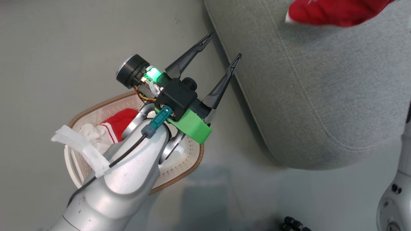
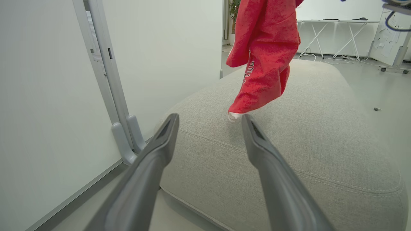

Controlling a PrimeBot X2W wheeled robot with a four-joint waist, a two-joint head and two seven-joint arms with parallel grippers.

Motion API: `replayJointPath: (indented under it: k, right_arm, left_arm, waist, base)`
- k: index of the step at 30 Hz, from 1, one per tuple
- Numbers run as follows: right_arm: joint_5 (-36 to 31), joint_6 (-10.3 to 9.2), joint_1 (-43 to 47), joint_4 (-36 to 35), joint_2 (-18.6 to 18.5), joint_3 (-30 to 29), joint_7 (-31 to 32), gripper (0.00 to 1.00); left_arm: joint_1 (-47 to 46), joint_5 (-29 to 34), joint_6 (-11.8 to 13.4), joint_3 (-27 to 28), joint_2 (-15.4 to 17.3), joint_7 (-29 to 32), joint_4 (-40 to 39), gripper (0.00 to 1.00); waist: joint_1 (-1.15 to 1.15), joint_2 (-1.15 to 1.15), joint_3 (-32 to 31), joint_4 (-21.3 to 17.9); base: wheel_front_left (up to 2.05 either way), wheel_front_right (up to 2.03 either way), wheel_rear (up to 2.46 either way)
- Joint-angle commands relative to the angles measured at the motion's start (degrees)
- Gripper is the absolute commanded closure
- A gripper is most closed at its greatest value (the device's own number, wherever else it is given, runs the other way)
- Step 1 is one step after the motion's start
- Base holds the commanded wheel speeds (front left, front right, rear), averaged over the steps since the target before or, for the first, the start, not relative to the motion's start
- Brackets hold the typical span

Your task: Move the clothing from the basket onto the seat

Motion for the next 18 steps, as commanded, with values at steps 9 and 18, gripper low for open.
replayJointPath:
  k: [9, 18]
  right_arm:
    - [-1.2, -0.02, -12.2, 6.0, -8.7, -5.3, -0.1, 1.0]
    - [-2.0, -0.02, -15.2, 19.3, -10.8, -6.3, -0.1, 1.0]
  left_arm:
    - [-4.4, 1.1, -0.1, -0.6, 0.1, -0.1, -1.0, 0.0]
    - [-5.7, 1.5, -0.1, -1.4, -0.5, -0.1, -1.2, 0.0]
  waist:
    - [0.0, 0.0, 10.7, 5.9]
    - [0.0, 0.0, 13.8, 7.6]
  base:
    - [0.0, 0.0, 0.0]
    - [0.0, 0.0, 0.0]
